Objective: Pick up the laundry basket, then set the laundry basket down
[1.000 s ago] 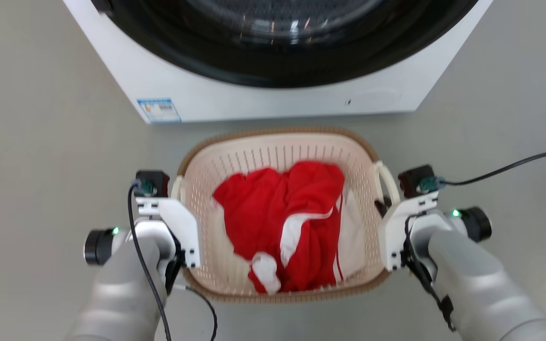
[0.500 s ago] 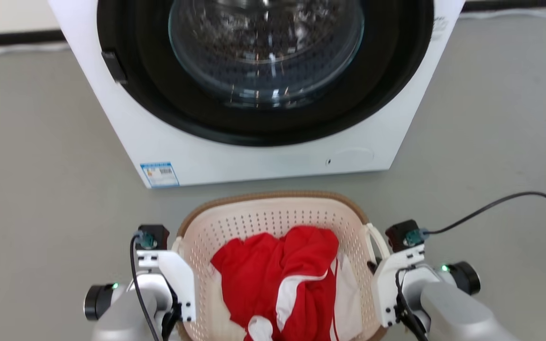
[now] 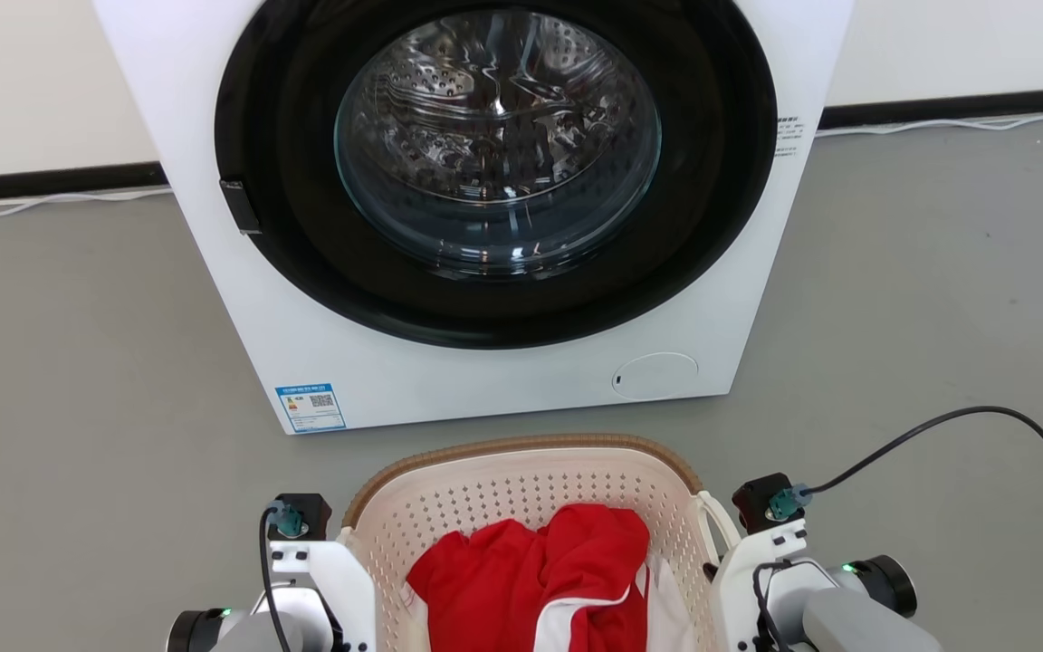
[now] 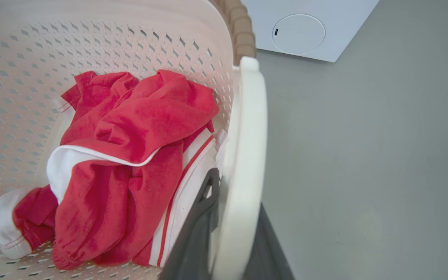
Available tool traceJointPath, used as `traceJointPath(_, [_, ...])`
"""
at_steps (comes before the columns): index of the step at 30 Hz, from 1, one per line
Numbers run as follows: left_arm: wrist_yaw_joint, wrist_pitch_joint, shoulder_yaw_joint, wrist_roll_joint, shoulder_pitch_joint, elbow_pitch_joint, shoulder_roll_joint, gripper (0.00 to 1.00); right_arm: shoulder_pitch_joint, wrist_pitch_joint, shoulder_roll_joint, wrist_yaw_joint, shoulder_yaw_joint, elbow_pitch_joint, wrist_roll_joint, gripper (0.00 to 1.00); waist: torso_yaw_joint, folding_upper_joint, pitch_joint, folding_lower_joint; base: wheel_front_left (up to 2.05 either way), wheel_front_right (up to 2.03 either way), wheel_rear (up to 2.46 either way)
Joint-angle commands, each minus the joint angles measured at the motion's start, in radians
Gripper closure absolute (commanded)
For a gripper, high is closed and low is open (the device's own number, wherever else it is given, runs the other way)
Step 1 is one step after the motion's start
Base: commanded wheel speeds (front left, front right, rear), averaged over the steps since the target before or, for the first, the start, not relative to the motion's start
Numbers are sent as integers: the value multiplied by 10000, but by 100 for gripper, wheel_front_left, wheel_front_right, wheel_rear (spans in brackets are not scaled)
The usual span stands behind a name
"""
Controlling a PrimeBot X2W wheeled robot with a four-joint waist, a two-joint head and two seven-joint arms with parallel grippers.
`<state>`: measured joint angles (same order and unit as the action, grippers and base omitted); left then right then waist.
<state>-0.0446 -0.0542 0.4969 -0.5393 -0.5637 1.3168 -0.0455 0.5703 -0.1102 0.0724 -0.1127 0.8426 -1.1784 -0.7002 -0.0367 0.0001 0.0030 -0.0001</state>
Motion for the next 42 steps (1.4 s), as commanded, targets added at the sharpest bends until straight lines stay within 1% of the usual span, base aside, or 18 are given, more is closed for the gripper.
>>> traceJointPath(1, [-117, 88, -124, 16, -327, -263, -262, 100, -120, -68, -222, -180, 279, 170, 66, 100, 6, -1, -41, 1, 0, 0, 0])
traceJointPath(14, [-201, -261, 54, -102, -187, -262, -216, 100, -102, -341, -222, -180, 568, 166, -356, 100, -15, -1, -190, 1, 0, 0, 0])
traceJointPath(42, [-219, -544, 313, -321, -159, -261, -282, 100, -40, -507, -222, -180, 1155, 81, -954, 100, -52, -1, -226, 1, 0, 0, 0])
